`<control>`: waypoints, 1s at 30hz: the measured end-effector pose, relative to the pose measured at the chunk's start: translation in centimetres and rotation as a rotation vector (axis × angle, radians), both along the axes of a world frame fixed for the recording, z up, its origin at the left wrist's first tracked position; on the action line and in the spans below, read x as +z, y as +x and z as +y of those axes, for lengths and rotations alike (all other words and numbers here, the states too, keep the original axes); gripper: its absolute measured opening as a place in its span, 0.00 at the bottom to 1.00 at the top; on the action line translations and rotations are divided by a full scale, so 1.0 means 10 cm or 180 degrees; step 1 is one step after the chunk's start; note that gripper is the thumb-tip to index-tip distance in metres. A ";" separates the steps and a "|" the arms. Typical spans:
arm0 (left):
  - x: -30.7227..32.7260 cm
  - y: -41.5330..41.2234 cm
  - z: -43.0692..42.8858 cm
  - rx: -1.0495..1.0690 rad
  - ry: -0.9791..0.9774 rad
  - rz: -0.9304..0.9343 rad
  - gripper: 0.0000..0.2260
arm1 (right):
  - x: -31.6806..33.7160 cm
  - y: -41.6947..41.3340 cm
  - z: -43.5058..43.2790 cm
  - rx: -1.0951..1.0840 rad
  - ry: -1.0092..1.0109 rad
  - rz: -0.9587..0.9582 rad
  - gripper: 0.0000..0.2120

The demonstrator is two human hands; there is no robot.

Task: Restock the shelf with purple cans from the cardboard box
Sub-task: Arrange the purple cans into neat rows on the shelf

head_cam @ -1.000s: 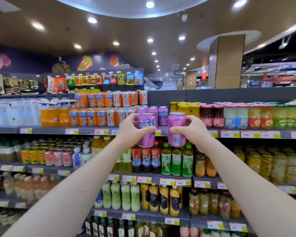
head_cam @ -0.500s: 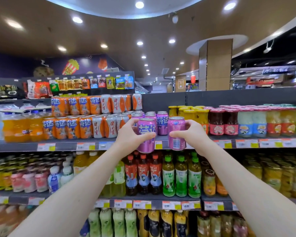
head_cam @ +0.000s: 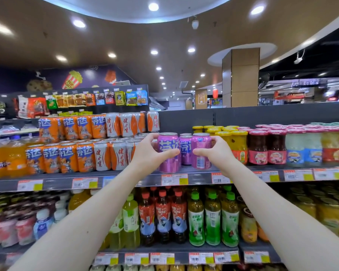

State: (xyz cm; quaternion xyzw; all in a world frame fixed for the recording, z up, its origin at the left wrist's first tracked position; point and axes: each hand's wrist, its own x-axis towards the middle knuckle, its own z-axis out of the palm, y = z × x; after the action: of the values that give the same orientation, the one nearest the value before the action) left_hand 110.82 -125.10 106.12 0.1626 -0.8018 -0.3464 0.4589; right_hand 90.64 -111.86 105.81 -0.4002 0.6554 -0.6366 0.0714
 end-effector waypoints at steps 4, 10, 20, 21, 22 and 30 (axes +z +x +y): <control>-0.01 -0.04 -0.07 -0.0052 -0.0044 0.0018 0.33 | -0.08 -0.07 -0.12 -0.0199 0.0008 -0.0029 0.35; 0.03 -0.06 -0.17 -0.0140 -0.0078 -0.0026 0.29 | -0.12 -0.16 -0.28 -0.0440 -0.0010 -0.0065 0.32; 0.05 -0.10 -0.28 -0.0150 -0.0213 0.0049 0.29 | -0.24 -0.21 -0.45 -0.0671 0.0037 0.0141 0.29; 0.05 -0.11 -0.29 -0.0167 -0.0210 0.0052 0.28 | -0.26 -0.22 -0.46 -0.0726 0.0026 0.0169 0.29; 0.05 -0.11 -0.30 -0.0195 -0.0200 0.0060 0.28 | -0.28 -0.22 -0.47 -0.0793 0.0001 0.0197 0.30; 0.05 -0.15 -0.35 -0.0249 -0.0277 0.0007 0.27 | -0.31 -0.15 -0.51 -0.1069 -0.0055 0.0388 0.33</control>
State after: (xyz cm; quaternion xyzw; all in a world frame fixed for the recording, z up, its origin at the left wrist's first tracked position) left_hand 109.37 -128.63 106.61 0.1107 -0.8214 -0.3291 0.4526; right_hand 89.17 -116.98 102.67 -0.3235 0.7107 -0.6197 -0.0792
